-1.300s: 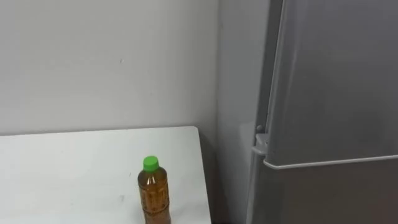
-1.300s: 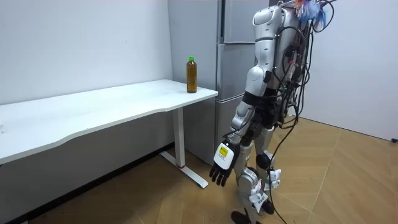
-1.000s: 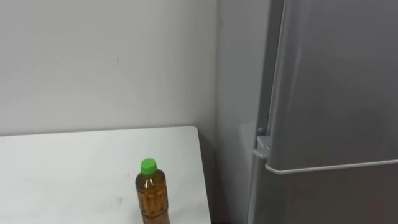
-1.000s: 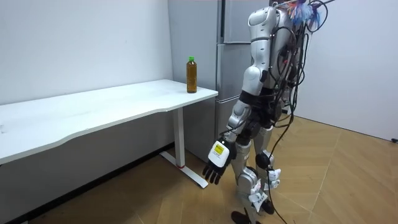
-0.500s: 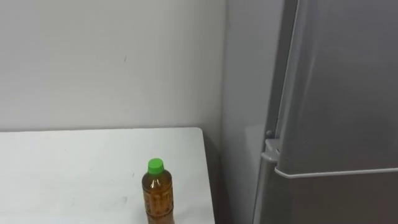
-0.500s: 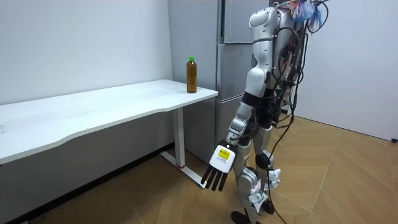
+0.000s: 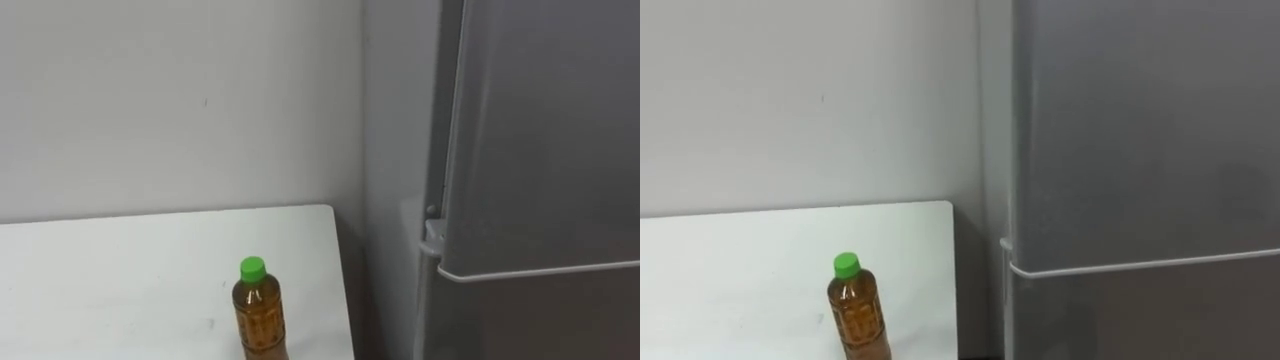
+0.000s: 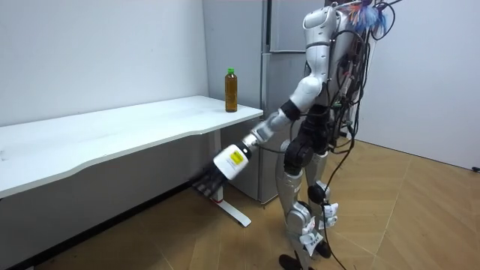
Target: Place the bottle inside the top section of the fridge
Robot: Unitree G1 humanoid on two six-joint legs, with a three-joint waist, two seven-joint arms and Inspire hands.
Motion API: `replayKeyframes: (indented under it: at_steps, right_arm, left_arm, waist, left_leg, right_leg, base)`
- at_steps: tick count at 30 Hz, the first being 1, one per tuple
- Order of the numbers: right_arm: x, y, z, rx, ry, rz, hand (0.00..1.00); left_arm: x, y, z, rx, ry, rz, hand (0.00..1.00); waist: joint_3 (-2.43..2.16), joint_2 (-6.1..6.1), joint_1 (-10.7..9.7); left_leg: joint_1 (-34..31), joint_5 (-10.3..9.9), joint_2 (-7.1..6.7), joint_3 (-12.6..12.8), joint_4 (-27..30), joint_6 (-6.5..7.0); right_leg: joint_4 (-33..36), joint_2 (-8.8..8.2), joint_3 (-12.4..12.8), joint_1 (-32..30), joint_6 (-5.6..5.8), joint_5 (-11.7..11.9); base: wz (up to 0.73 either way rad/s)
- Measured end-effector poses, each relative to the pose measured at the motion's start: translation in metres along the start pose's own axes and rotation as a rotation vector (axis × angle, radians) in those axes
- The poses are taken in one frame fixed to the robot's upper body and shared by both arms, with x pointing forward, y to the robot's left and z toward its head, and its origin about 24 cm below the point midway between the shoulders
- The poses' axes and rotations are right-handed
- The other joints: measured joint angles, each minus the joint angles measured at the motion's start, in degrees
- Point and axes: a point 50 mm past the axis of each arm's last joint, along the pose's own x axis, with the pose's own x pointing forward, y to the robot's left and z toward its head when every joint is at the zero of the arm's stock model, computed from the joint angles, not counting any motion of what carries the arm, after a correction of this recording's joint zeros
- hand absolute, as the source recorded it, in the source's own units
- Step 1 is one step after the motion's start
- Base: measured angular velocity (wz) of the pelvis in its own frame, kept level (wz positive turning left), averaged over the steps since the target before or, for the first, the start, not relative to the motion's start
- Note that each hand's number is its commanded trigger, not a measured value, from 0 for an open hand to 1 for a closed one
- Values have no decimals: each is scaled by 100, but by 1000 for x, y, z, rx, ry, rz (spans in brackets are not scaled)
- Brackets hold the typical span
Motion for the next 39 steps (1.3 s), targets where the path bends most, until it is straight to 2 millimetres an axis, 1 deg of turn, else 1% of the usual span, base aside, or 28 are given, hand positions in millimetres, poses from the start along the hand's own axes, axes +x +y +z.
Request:
replayKeyframes:
  at_steps: [1, 2, 3, 5, 7, 8, 10, 11, 13, 14, 15, 16, 17, 19, 20, 22, 23, 26, 28, 29, 30, 32, 34, 37, 38, 39]
  right_arm:
    - [-1, -1, -1, 0, -1, -4, 0]
    - [-1, -2, -1, 0, -1, -5, 0]
    - [-1, -2, -2, -1, 0, -4, 0]
    - [-1, -2, -2, -16, 3, -4, 0]
    - [-2, -3, -5, -27, 10, -3, 0]
    - [-2, -3, -6, -26, 11, -4, 0]
    - [-3, -3, -7, -21, 7, -3, 0]
    - [-3, -3, -8, -14, 8, -5, 0]
    - [-4, -4, -10, 9, 5, -12, 0]
    - [-4, -4, -10, 8, 5, -12, 0]
    - [-3, -4, -9, 9, 2, -12, 0]
    - [-3, -4, -8, 6, 2, -11, 0]
    - [-3, -4, -9, 6, 2, -11, 0]
    - [-3, -3, -8, 6, -1, -9, 0]
    - [-3, -3, -7, 5, -2, -9, 0]
    - [-2, -1, -5, 5, -7, -4, 0]
    - [-2, -1, -4, 5, -6, -3, 0]
    - [-1, 3, -2, 8, -13, 9, 0]
    - [0, 4, 0, 7, -17, 13, 0]
    - [0, 4, 0, 7, -17, 13, 0]
    - [0, 5, 0, 6, -16, 15, 0]
    - [0, 5, 0, 7, -14, 24, 0]
    - [1, 8, 2, 2, -9, 39, 0]
    - [2, 9, 1, 4, 4, 49, 0]
    - [2, 10, 3, 6, 0, 54, 0]
    - [3, 11, 3, 7, 1, 57, 0]
  left_arm:
    - [0, -6, 12, -30, -44, -15, 0]
    - [0, -8, 18, -42, -64, -18, 0]
    - [0, -11, 29, -63, -101, -22, 0]
    - [-1, -15, 42, -94, -147, -22, 0]
    - [-8, -20, 67, -165, -234, -39, 0]
    - [-9, -22, 74, -183, -258, -44, 0]
    - [-18, -26, 104, -269, -357, -68, 0]
    - [-21, -26, 112, -290, -385, -71, 0]
    - [-35, -23, 145, -364, -519, -94, 0]
    - [-38, -22, 152, -367, -557, -97, 0]
    - [-44, -20, 165, -374, -627, -102, 0]
    - [-51, -21, 178, -395, -686, -111, 0]
    - [-54, -21, 184, -407, -714, -116, 0]
    - [-71, -19, 206, -466, -813, -149, 0]
    - [-75, -18, 211, -478, -834, -159, 0]
    - [-88, -20, 227, -524, -904, -202, 0]
    - [-96, -21, 233, -549, -933, -232, 0]
    - [-114, -21, 244, -584, -1007, -315, 0]
    - [-126, -26, 252, -596, -1054, -407, 0]
    - [-128, -29, 254, -594, -1061, -429, 0]
    - [-133, -36, 255, -584, -1070, -479, 0]
    - [-142, -48, 256, -579, -1063, -592, 0]
    - [-156, -63, 258, -570, -1048, -753, 0]
    - [-169, -77, 257, -548, -1037, -929, 0]
    - [-174, -83, 256, -550, -1019, -1003, 0]
    - [-176, -85, 256, -549, -1010, -1040, 0]
  waist:
    - [-3, 5, 71]
    - [-17, 13, 90]
    - [-44, 23, 103]
    - [-42, 30, 109]
    - [-32, 22, 150]
    - [-32, 21, 173]
    - [-32, 17, 219]
    - [-32, 17, 214]
    - [-26, 24, 208]
    - [-9, 1, 195]
    - [-10, 51, 177]
    - [29, 15, 178]
    - [28, 24, 182]
    - [29, 9, 118]
    - [30, 9, 90]
    - [32, -15, 31]
    - [29, 13, -33]
    - [55, -2, -116]
    - [59, 9, -185]
    - [60, 12, -213]
    - [61, 15, -257]
    - [62, 12, -282]
    - [61, -7, -380]
    - [56, -7, -483]
    - [54, -8, -539]
    - [54, -10, -575]
  left_leg:
    - [0, 0, 0, 1, -6, 0]
    - [-5, 0, 0, -3, -7, 0]
    - [-1, 1, -2, -6, -6, 0]
    - [-1, 1, -3, -13, 14, 0]
    - [1, 1, -10, -33, 16, 0]
    - [0, 1, -9, -40, 15, 0]
    - [10, 0, -2, -87, 22, 0]
    - [8, 0, -3, -104, 26, 1]
    - [8, 0, -4, -137, 30, 1]
    - [9, 0, -3, -138, 27, 0]
    - [10, 0, 0, -139, 23, 0]
    - [-2, -1, -1, -146, 18, 0]
    - [-9, -1, -2, -147, 12, 0]
    - [-13, 0, -4, -156, 13, 0]
    - [-12, 0, -4, -158, 20, 0]
    - [-23, 0, -14, -174, 57, 0]
    - [-32, 0, -19, -172, 87, 1]
    - [-40, 0, -43, -145, 107, 0]
    - [-35, 0, -42, -150, 106, 1]
    - [-32, 1, -38, -151, 106, 1]
    - [-28, 2, -17, -151, 104, 2]
    - [-12, 2, -17, -141, 102, 2]
    - [-19, 1, -16, -138, 106, 2]
    - [-4, 2, -8, -128, 105, 2]
    - [-3, 2, -10, -133, 107, 2]
    - [-3, 2, -12, -126, 106, 2]
  right_leg:
    - [2, 3, 7, -20, -1, 0]
    - [3, 2, 5, -9, -1, 0]
    - [5, 2, 5, 5, -1, 0]
    - [14, -1, 2, 6, -1, 0]
    - [-1, -2, 8, 15, 0, 0]
    - [-3, -2, 9, 19, -1, 0]
    - [-7, -5, 12, 28, 0, 0]
    - [-7, -6, 4, 32, 0, 0]
    - [-5, -1, 7, 50, -1, 0]
    - [-1, 0, 7, 48, -1, 0]
    - [2, 3, 5, 40, -2, 1]
    - [4, 1, -1, 4, -2, 1]
    - [5, 1, 0, -6, -2, 1]
    - [2, 1, -17, 3, -3, 0]
    - [1, 1, -17, 16, -3, 0]
    - [-9, 1, -8, 45, -3, 0]
    - [-17, 1, 7, 47, -3, 0]
    - [-23, 3, 21, 28, -3, 0]
    - [-20, -5, 11, 34, -3, 0]
    - [-17, -9, 3, 38, -3, 0]
    - [-15, -14, 3, 50, -2, -1]
    - [-16, -13, 8, 63, -2, -1]
    - [-18, -13, 24, 53, -2, -1]
    - [-11, -34, 106, 57, -2, -2]
    - [-12, -34, 107, 68, -2, -1]
    - [-13, -37, 103, 69, -2, -1]
  base:
    - [-10]
    - [-7]
    - [0]
    - [0]
    - [0]
    - [3]
    - [4]
    - [4]
    - [2]
    - [0]
    - [0]
    - [0]
    - [0]
    - [0]
    - [0]
    - [0]
    - [0]
    - [0]
    - [0]
    - [4]
    - [0]
    - [0]
    - [0]
    - [-9]
    - [-7]
    - [0]
